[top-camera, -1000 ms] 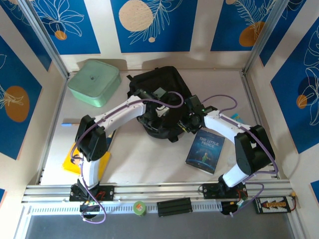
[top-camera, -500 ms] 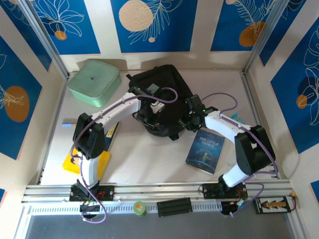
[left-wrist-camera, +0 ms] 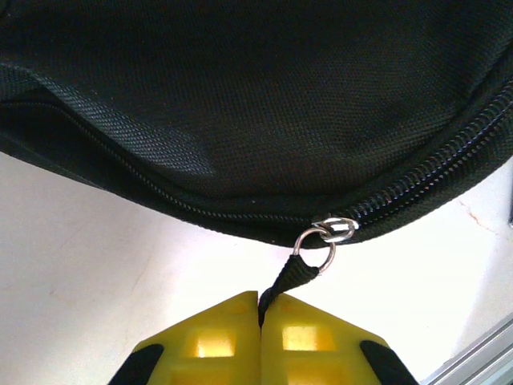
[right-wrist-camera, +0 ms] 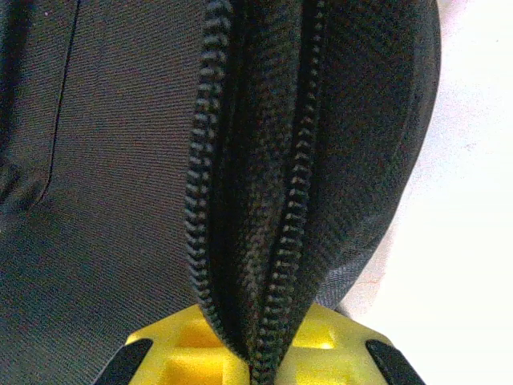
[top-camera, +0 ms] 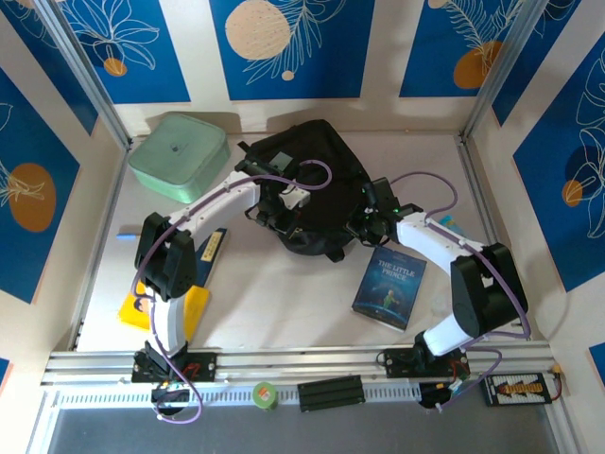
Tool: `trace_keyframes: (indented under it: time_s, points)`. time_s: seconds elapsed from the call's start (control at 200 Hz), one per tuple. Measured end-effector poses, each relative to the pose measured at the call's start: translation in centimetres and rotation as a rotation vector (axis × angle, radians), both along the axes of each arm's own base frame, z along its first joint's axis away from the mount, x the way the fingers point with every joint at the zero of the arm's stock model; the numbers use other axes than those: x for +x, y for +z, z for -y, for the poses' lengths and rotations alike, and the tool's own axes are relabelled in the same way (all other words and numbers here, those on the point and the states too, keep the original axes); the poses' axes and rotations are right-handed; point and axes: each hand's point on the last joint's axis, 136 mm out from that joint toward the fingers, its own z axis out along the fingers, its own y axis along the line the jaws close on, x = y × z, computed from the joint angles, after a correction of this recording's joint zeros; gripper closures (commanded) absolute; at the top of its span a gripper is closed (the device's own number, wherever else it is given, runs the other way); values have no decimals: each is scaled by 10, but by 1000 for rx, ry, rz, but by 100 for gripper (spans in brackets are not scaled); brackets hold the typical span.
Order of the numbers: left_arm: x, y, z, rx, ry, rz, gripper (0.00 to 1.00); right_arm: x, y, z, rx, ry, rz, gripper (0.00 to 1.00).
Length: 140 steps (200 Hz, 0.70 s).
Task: Pack the student bag
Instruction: Unzip the student bag at the top-center of the table.
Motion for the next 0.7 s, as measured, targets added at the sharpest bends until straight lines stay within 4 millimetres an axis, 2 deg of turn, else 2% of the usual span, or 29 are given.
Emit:
trace_keyframes:
  time_s: [0.41,0.5,0.575,0.7]
  points:
    - [5,-4,0,0,-6,8,100,2,2,9,-22,26,16,92]
    - [5,-6,1,-2,-8,4,100,2,2,10,-31,35,20,89]
    - [5,-5,4,-16,-10,2,100,3,2,11,-35,44,25,80]
    - [6,-2,6,-38,-10,-2,100,4,4,16,-22,51,25,49]
